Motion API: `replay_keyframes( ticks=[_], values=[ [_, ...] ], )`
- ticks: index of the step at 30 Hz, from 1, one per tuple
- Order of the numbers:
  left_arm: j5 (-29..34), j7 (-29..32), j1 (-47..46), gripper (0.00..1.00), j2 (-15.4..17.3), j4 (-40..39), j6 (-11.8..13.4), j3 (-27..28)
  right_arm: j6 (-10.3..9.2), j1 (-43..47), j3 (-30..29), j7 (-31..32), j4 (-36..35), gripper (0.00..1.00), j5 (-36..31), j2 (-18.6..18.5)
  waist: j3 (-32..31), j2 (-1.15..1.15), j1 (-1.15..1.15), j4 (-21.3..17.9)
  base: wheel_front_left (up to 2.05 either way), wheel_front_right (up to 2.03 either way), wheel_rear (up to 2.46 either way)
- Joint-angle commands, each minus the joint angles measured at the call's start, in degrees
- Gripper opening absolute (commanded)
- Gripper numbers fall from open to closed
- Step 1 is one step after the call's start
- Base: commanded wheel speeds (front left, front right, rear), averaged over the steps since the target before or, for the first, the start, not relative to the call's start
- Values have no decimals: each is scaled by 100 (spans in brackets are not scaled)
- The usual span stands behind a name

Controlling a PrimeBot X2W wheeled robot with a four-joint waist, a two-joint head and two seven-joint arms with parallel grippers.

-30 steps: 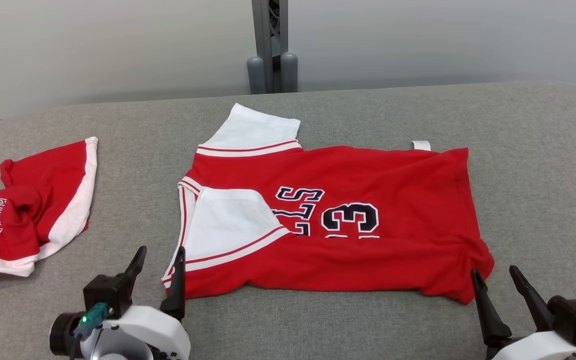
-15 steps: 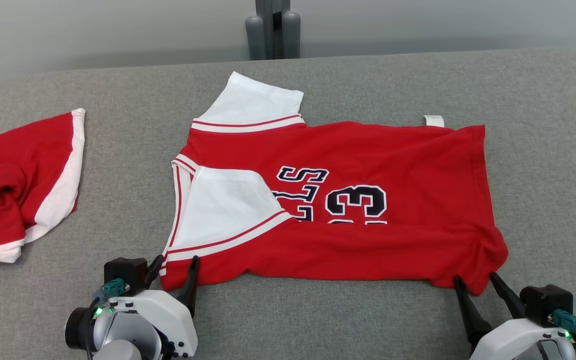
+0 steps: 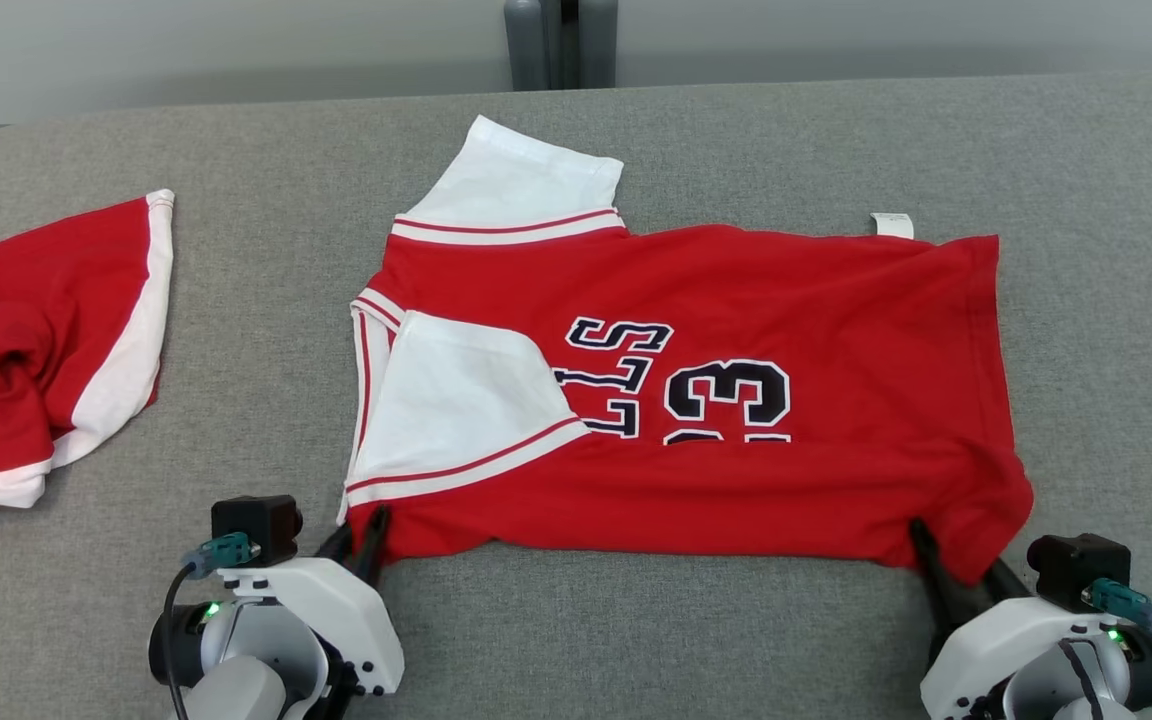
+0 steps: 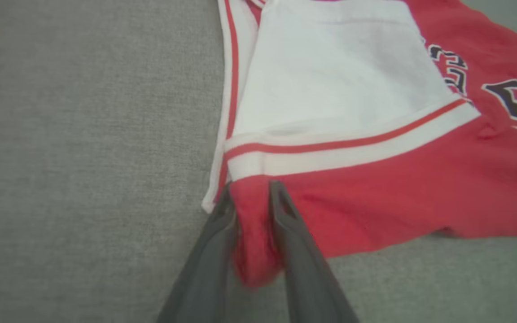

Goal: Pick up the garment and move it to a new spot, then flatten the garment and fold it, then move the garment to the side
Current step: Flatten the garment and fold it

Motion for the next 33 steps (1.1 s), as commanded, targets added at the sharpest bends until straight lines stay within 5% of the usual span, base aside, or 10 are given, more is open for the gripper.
replay_keyframes(
  ticks=[1, 9, 19, 31, 32, 33],
  values=[
    [-60, 123, 103, 0, -16, 77, -16, -69, 0, 18, 73, 82, 130, 0, 94, 3, 0, 0, 0, 17, 0, 0, 0],
    [-171, 117, 315, 0, 106, -360, 24, 12, -2, 261, 161, 453, -162, 0, 615, -249, -71, 0, 0, 63, 0, 0, 0],
    [-209, 468, 1080, 0, 555, -1637, 320, -56, -2, 1105, -117, 1586, -1547, 0, 981, -759, -178, 0, 0, 123, 0, 0, 0],
    [-239, 892, 1788, 0, 784, -2784, 753, -267, -2, 1783, -443, 2328, -2229, 0, 981, -601, -117, 0, 0, 212, 0, 0, 0],
    [-245, 907, 1772, 0, 775, -2772, 751, -283, -1, 1781, -426, 2347, -2234, 31, 969, -604, -128, 0, 0, 212, 0, 0, 0],
    [-246, 918, 1745, 11, 763, -2746, 735, -301, -1, 1775, -434, 2335, -2238, 100, 966, -592, -144, 0, 0, 209, 0, 0, 0]
  ],
)
